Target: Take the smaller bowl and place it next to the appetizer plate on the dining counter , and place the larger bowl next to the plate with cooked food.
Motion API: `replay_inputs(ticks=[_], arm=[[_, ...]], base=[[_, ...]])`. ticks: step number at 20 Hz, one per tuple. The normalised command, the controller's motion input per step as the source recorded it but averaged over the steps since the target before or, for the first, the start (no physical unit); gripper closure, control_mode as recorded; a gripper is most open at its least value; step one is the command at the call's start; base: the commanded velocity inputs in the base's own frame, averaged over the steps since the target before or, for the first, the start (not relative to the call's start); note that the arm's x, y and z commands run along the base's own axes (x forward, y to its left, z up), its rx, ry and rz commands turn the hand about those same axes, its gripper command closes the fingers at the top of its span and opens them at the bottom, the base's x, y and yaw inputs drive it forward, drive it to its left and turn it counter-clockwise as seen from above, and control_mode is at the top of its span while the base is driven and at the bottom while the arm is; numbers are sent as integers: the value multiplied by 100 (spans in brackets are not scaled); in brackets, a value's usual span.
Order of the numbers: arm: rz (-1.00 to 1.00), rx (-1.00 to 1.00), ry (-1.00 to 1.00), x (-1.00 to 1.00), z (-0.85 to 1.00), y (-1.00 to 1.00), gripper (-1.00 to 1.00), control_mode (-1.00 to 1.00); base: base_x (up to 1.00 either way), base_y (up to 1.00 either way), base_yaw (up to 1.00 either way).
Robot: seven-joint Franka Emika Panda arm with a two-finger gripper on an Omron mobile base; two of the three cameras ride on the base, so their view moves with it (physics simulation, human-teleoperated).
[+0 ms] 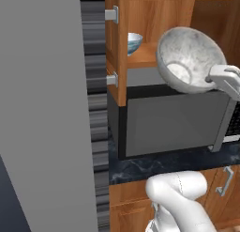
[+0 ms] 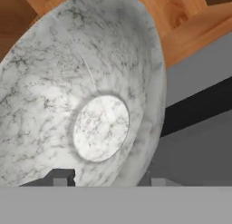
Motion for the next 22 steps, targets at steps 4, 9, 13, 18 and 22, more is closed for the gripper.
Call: replay_inputs(ticks=[4,9,13,18,22], arm=[[4,-4,7,-25,0,1,100,100],[0,0,0,0,0,0,100,100],[0,0,0,0,0,0,100,100],[0,0,0,0,0,0,100,100],[0,0,0,0,0,0,100,100]], base=[[-60,2,4],[-79,0,-2],[-87,4,-10],[-99,0,-23],[-89,0,-51]])
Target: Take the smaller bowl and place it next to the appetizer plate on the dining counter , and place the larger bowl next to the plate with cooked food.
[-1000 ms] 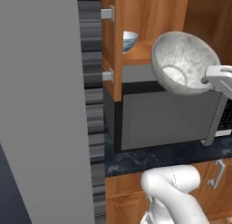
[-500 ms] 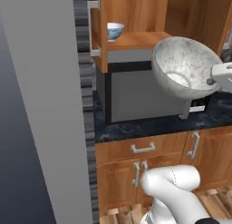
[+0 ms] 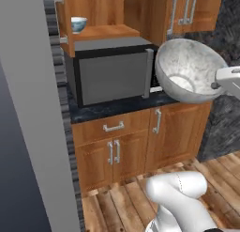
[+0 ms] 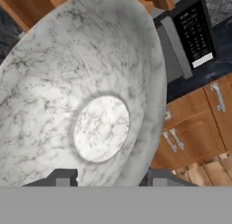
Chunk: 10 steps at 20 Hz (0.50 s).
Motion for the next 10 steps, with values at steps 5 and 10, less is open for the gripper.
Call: replay_inputs(ticks=[5,10], arm=[[0,0,0,0,0,0,100,100],[0,0,0,0,0,0,100,100]], base=[[-72,0,-52],[-50,0,-50]])
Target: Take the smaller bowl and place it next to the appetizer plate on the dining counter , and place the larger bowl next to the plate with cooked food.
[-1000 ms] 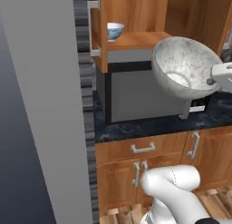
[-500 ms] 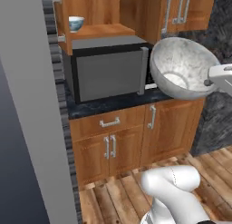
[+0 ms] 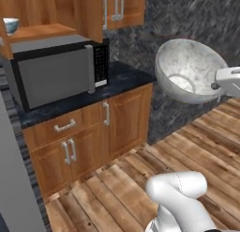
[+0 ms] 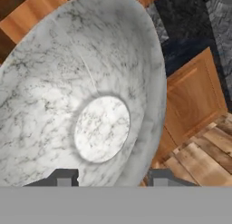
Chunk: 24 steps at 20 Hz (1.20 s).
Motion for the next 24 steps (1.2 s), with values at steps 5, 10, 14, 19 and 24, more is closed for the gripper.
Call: replay_inputs(ticks=[5,10,14,19,24], arm=[[0,0,0,0,0,0,100,100],[0,0,0,0,0,0,100,100],[0,0,0,0,0,0,100,100],[0,0,0,0,0,0,100,100],[0,0,0,0,0,0,100,100]], base=[[-47,-4,-52],[-27,-17,-52],[-19,-29,-47],[-2,-37,-43],[19,-27,-35]])
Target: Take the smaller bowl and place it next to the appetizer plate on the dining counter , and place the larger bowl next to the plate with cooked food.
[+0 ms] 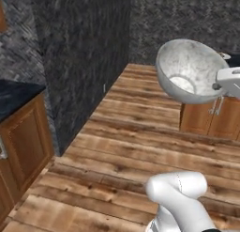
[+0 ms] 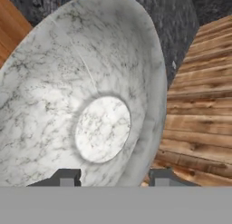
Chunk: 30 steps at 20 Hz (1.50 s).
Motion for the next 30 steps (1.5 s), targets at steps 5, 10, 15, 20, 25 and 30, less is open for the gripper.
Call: replay_inputs(ticks=[5,10,15,20,25,30], arm=[[0,0,0,0,0,0,100,100],[0,0,0,0,0,0,100,100],[0,0,0,0,0,0,100,100],[0,0,0,0,0,0,100,100],[0,0,0,0,0,0,100,100],[0,0,0,0,0,0,100,100]], base=[[94,10,-29],[100,43,-26],[100,47,-22],[100,23,-20],[100,4,-24],[100,26,-26]])
